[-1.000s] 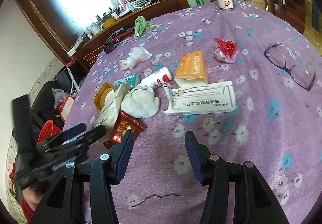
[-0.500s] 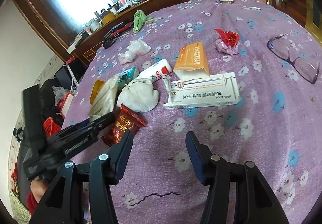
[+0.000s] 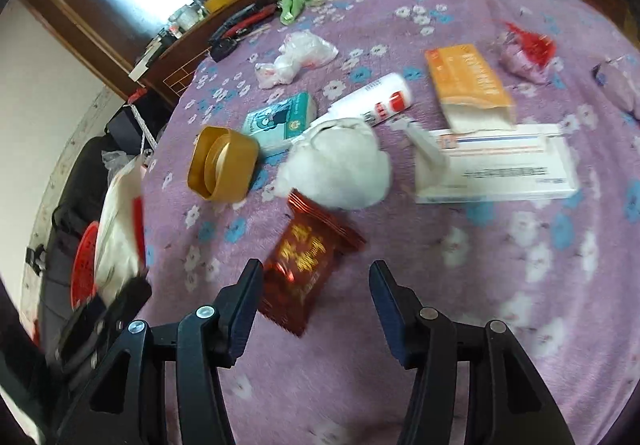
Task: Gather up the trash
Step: 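Grasp the white paper bag with the left tool while the right tool grasps the brown candy wrapper, then carry the bag and wrapper over the red basket and release both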
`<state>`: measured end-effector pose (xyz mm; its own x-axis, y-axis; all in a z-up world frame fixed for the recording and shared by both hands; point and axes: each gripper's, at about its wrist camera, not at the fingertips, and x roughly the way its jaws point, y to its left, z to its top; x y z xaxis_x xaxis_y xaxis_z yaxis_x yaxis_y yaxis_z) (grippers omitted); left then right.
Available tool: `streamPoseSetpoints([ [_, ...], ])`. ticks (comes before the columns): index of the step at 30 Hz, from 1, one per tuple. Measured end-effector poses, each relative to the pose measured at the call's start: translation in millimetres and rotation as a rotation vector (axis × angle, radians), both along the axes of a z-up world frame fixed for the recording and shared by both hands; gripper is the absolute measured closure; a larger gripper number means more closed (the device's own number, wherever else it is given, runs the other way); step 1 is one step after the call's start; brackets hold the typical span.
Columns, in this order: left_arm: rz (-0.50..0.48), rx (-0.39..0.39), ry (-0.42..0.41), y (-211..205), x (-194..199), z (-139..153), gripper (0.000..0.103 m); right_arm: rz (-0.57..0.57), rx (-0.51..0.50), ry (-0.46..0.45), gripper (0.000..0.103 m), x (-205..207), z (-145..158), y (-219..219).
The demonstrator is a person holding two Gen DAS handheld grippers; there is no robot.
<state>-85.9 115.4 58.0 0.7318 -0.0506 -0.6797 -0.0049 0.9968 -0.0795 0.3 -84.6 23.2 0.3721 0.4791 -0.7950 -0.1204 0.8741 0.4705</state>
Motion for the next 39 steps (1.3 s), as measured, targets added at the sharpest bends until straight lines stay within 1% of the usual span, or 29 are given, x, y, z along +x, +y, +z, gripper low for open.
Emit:
streamPoseSetpoints([
  [4,0.023,0.010,-0.009,10.8,-4.8,-2.6,0.058,-0.006,-0.063,0.006,0.044,11.8,-4.3,19.2],
  [6,0.029,0.024,-0.016,13.0,-8.0,-4.2,0.058,0.004,-0.128,-0.025,0.044,13.1,-3.4,30.6],
  [7,0.031,0.026,-0.017,13.7,-10.1,-4.6,0.058,0.013,-0.148,-0.036,0.054,12.2,-2.8,34.3],
  [8,0.032,0.027,-0.019,14.8,-10.9,-5.2,0.058,0.029,-0.157,-0.041,0.067,10.2,-2.5,37.7],
  [9,0.033,0.026,-0.020,15.8,-11.9,-5.8,0.058,0.048,-0.173,-0.043,0.067,7.5,-2.9,40.2],
  [12,0.039,0.026,-0.023,18.0,-13.6,-6.7,0.058,0.068,-0.197,-0.090,0.067,-5.2,1.4,39.3],
  [16,0.044,0.034,-0.032,15.5,-16.4,-7.0,0.058,0.078,-0.168,-0.128,0.067,-22.4,9.3,30.9],
  [21,0.030,0.040,-0.034,10.0,-18.8,-6.1,0.058,0.086,-0.165,-0.166,0.067,-32.3,19.8,29.3],
  [27,0.026,0.057,-0.031,5.2,-20.0,-4.2,0.058,0.088,-0.154,-0.174,0.067,-36.5,23.8,28.1],
  [39,0.044,0.065,-0.030,7.0,-19.9,-1.8,0.058,0.096,-0.149,-0.186,0.067,-39.6,28.4,26.2],
])
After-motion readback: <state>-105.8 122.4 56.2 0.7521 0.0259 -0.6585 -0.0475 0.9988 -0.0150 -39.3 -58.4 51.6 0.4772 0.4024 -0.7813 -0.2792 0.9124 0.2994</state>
